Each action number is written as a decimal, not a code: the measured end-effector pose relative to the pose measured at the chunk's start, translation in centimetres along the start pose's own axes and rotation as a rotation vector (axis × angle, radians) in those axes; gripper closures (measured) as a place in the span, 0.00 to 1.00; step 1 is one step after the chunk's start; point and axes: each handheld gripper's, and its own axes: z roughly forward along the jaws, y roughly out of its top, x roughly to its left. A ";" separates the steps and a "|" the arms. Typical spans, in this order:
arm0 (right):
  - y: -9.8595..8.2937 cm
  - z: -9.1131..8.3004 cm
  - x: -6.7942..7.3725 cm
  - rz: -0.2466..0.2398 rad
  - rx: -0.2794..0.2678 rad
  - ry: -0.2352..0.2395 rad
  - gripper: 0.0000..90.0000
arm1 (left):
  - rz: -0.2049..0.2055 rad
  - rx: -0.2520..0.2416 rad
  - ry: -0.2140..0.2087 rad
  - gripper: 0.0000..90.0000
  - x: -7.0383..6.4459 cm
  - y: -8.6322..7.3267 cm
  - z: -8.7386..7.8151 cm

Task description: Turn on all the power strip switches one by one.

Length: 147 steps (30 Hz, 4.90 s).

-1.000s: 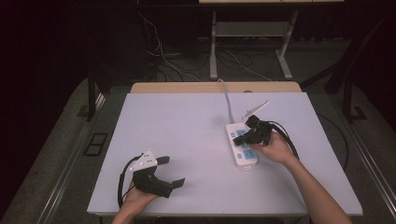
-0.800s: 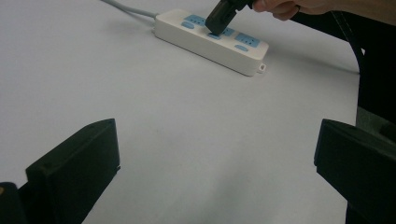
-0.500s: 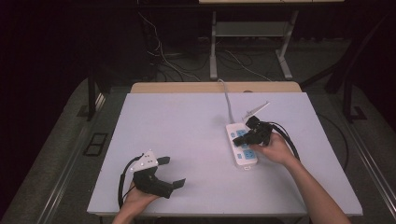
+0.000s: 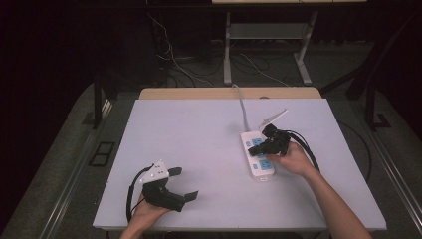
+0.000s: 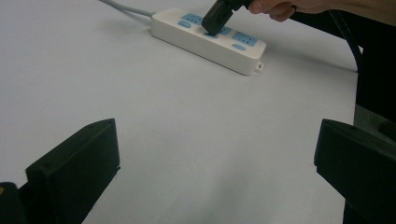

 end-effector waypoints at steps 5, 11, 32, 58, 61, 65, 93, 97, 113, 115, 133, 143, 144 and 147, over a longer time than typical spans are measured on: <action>-0.1 0.0 -0.2 0.007 -0.008 0.011 1.00 | -0.002 -0.002 -0.002 0.00 -0.1 0.0 0.0; -0.3 0.1 -0.1 0.001 -0.019 0.004 1.00 | 0.003 0.002 -0.007 0.00 -0.1 0.0 0.1; -0.8 0.1 -0.3 0.026 -0.052 0.024 1.00 | -0.004 0.002 -0.002 0.00 0.2 0.0 0.0; 0.4 -1.4 -0.3 0.024 -0.063 0.021 1.00 | -0.008 -0.002 0.000 0.00 0.2 0.0 -0.1; 0.7 -1.6 -0.3 0.019 -0.061 0.016 1.00 | -0.009 -0.003 -0.001 0.00 0.3 -0.1 -0.1; 1.3 -1.8 -0.4 0.014 -0.066 0.013 1.00 | -0.009 -0.004 0.000 0.00 0.3 0.0 -0.1; 3.2 -0.5 -2.1 0.022 -0.039 -0.005 1.00 | -0.010 -0.010 0.003 0.00 0.5 0.0 -0.3; 3.1 -0.4 -2.4 0.021 -0.035 -0.007 1.00 | -0.011 -0.010 0.003 0.00 0.5 0.0 -0.4; 2.9 0.7 -3.0 0.033 -0.003 -0.008 1.00 | -0.009 -0.008 0.004 0.00 0.5 0.0 -0.4; 2.9 0.7 -3.0 0.035 -0.004 -0.009 1.00 | -0.010 -0.008 0.005 0.00 0.5 -0.1 -0.3; 2.6 0.9 -3.2 0.043 -0.033 0.003 1.00 | -0.005 -0.003 0.001 0.00 0.4 -0.1 -0.2; 2.7 1.0 -3.4 0.048 -0.034 -0.045 1.00 | -0.003 -0.015 0.005 0.00 0.4 0.0 -0.6; 2.5 0.8 -3.6 0.061 -0.038 -0.030 1.00 | -0.002 -0.015 0.007 0.00 0.4 0.0 -0.6; 1.9 0.6 -3.6 0.062 -0.055 -0.025 1.00 | -0.005 -0.014 0.006 0.00 0.5 0.0 -0.6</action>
